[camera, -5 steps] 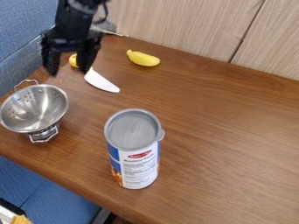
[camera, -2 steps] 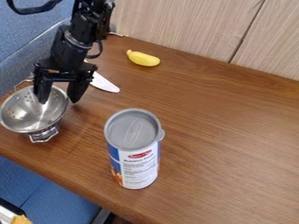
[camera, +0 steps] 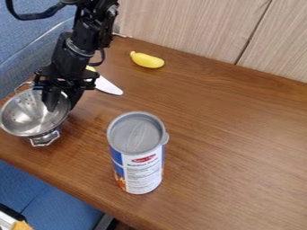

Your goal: Put the strainer to the upper right corner of the table

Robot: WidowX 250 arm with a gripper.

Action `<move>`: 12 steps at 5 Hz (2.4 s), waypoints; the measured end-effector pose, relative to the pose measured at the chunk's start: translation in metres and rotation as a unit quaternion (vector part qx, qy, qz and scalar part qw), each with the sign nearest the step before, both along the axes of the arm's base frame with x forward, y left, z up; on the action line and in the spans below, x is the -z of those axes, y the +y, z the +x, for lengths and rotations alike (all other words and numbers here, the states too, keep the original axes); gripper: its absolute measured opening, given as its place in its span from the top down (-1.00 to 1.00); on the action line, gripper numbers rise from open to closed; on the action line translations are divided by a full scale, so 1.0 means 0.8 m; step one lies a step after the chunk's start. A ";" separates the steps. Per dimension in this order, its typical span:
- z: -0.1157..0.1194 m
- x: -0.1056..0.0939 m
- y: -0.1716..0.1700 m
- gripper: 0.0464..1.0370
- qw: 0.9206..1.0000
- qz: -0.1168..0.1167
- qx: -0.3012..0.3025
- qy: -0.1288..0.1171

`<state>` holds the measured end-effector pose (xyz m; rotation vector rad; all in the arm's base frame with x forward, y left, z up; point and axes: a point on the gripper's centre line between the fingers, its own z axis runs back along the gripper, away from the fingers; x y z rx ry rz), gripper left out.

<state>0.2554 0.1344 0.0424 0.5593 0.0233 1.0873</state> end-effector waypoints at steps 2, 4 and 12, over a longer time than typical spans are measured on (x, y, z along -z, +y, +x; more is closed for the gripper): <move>0.002 0.005 -0.006 0.93 1.000 -0.003 0.006 0.005; 0.010 0.001 -0.027 0.94 1.000 -0.015 0.021 0.002; 0.159 -0.031 -0.272 0.94 0.991 -0.045 0.121 -0.043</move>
